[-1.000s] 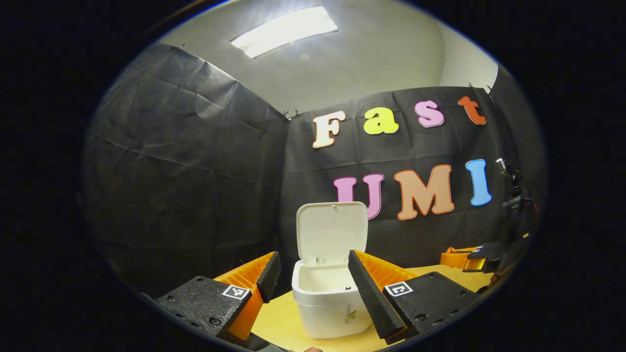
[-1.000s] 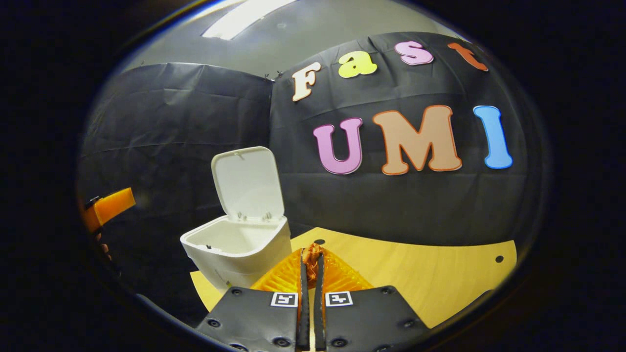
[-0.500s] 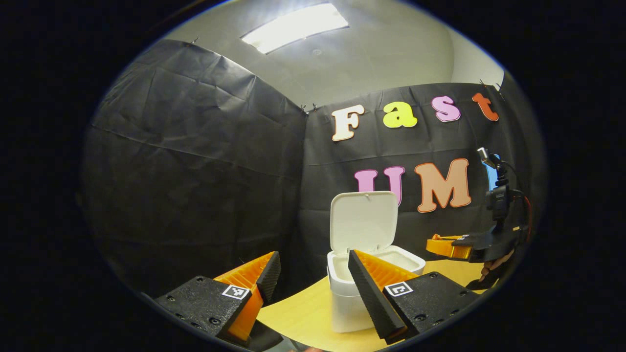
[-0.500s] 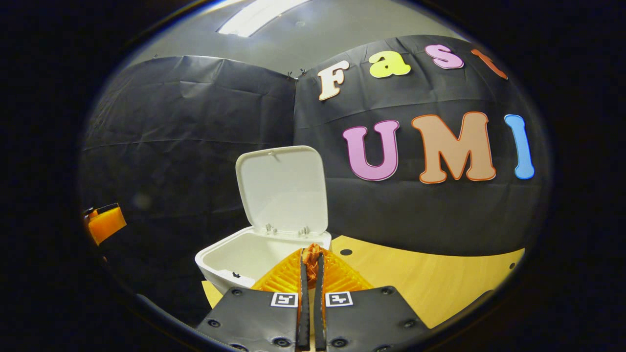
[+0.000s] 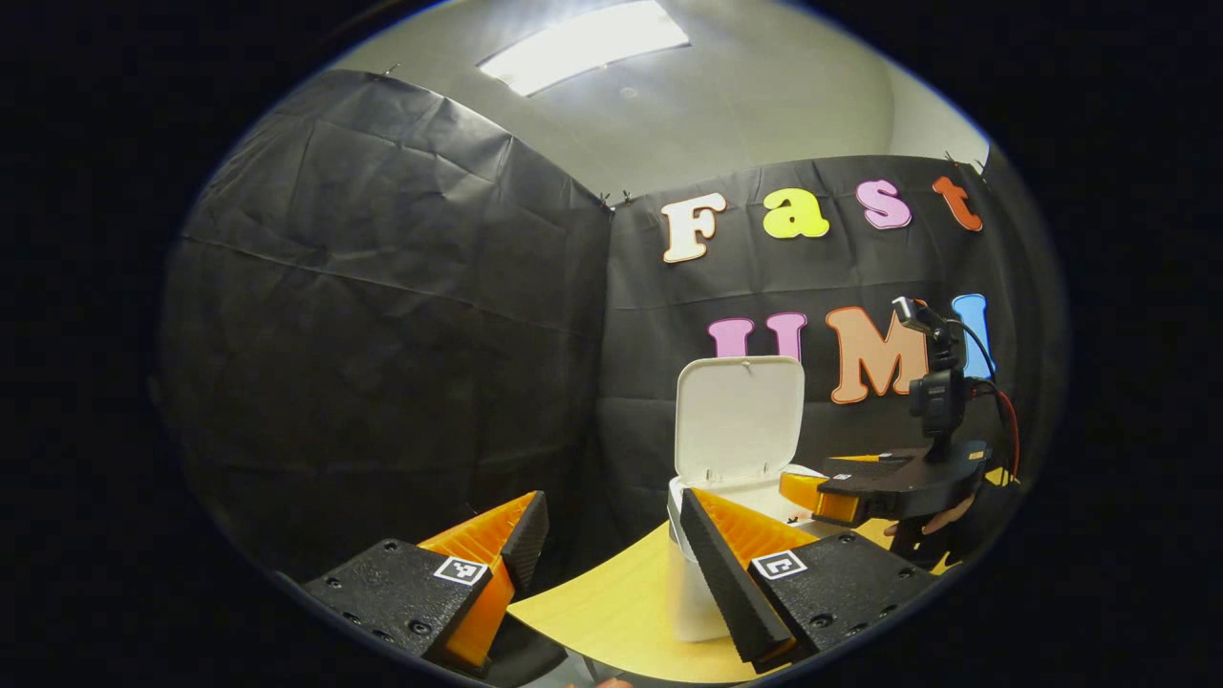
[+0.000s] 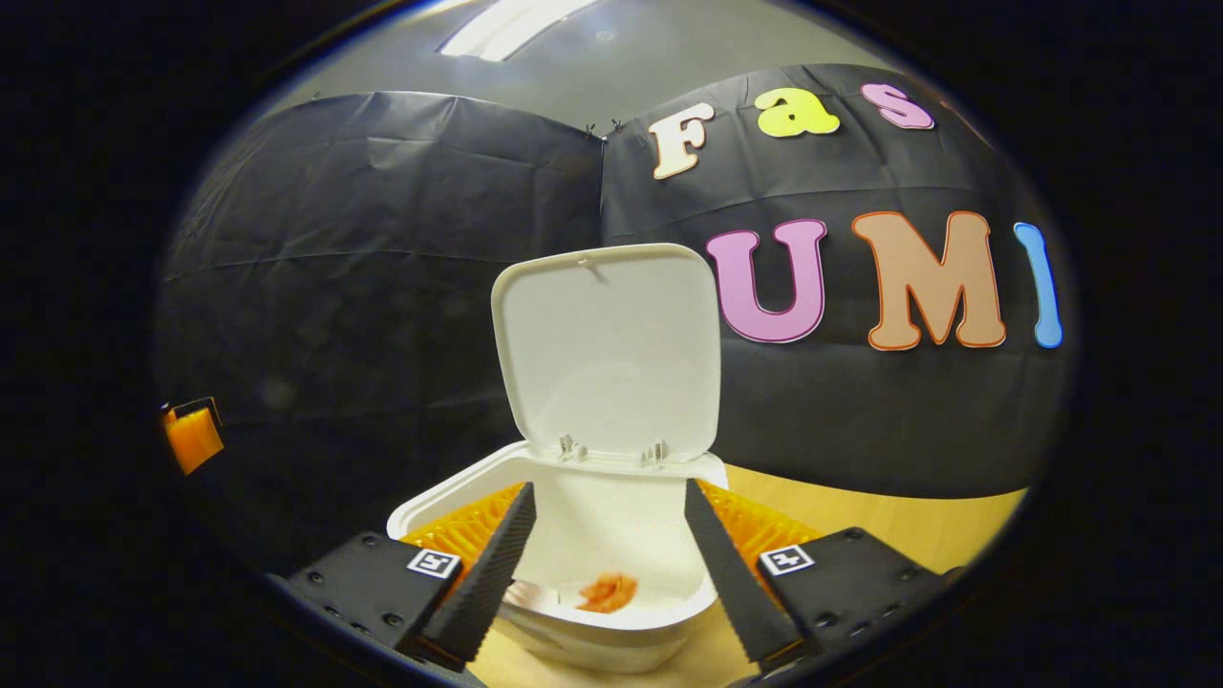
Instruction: Press the lid of the desktop garbage bin to open it, pick up the crumpled paper on the desktop and throw it into the bin, then pick up the pop can on the desktop and drop it into the bin, and finally close the garbage bin lid.
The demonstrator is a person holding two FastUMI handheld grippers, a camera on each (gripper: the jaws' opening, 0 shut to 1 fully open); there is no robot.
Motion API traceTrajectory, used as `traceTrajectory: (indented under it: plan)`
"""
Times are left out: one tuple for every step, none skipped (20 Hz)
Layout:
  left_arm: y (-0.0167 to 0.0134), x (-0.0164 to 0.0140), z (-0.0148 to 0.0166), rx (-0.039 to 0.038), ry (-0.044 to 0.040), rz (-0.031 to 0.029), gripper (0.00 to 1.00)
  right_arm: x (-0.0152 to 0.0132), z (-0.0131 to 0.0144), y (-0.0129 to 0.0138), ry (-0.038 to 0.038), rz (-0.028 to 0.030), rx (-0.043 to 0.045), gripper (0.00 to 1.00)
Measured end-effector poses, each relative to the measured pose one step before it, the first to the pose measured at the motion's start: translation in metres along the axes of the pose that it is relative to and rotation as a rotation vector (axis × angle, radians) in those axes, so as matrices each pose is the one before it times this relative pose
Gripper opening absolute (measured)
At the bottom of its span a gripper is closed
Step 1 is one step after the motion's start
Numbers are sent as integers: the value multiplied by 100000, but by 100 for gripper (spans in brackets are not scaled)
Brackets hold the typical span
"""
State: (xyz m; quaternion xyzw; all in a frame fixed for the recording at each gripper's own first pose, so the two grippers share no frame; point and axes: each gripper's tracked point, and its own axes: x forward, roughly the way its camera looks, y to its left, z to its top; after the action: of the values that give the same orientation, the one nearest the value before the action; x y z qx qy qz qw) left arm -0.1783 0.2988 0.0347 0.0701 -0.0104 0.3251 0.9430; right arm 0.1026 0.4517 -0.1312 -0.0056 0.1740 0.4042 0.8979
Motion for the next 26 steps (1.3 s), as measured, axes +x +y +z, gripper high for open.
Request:
traceTrajectory:
  plan:
    - [-123,66,-129,-264,-4,-936,85,-52,356,-471,-1636,-1309,-910,100]
    - [-477,181,20,-445,-27,-1271,84,-537,444,-406,-1657,-1314,-594,100]
    - [-585,155,29,-495,-186,-1322,84,-579,345,-640,-1262,-1464,-214,100]
    - [-738,330,63,-386,-241,-1482,84,-572,233,-573,-1377,-1573,120,100]
    - [-740,225,19,-209,-261,-1670,84,-757,322,-865,-896,-1501,338,100]
    - [-731,214,80,-46,-389,-1620,84,-781,468,-831,-2028,-1685,583,100]
    - [-832,299,162,-185,-385,-1709,84,-827,494,-952,-1471,-1507,463,100]
    - [-944,281,187,-269,-383,-1825,85,-828,159,-848,-918,-1753,348,100]
    - [-820,88,-1,-327,-240,-1757,85,-820,339,-1020,-660,-1799,240,100]
    - [-1118,228,177,-373,-328,-2084,85,-916,270,-1106,-864,-1797,311,100]
    - [-1013,106,117,-347,-530,-2026,84,-885,437,-1224,-893,-1955,372,100]
    - [-1242,284,245,-448,-534,-2368,84,-965,391,-1257,-877,-2208,235,100]
    - [-1263,257,10,-332,-395,-2468,84,-965,419,-1355,-942,-2213,153,100]
    - [-1332,243,61,-114,-244,-2509,84,-1056,328,-1385,-528,-2213,50,100]
    - [-1147,284,93,0,-450,-2231,84,-922,283,-1476,-552,-2273,-63,100]
    - [-1296,420,90,-219,-141,-2429,84,-955,213,-1554,-413,-2519,-209,99]
    - [-1224,250,-183,-418,41,-2397,84,-869,190,-1644,-124,-2552,-264,100]
    - [-1397,346,-81,-644,266,-2666,84,-910,123,-1490,-193,-2654,-111,100]
    - [-1413,352,-231,-643,380,-2657,84,-869,129,-1598,-108,-2567,58,99]
    - [-1394,327,-357,-416,613,-2686,84,-816,14,-1504,-13,-2661,318,99]
    - [-1409,458,-324,-133,663,-3000,84,-811,93,-1517,50,-2479,534,99]
    - [-1193,307,-360,44,552,-2359,85,-859,-58,-1482,52,-2716,447,99]
    - [-1220,492,-510,-31,1035,-2696,85,-756,-14,-1583,203,-2831,315,99]
    - [-1313,351,-684,-71,1243,-2717,85,-772,-180,-1493,491,-2748,294,99]
    - [-1133,453,-660,-118,1226,-2336,85,-845,-183,-1493,575,-2514,287,99]
    - [-1105,587,-714,-346,1327,-2236,85,-863,-193,-1300,575,-2523,283,100]
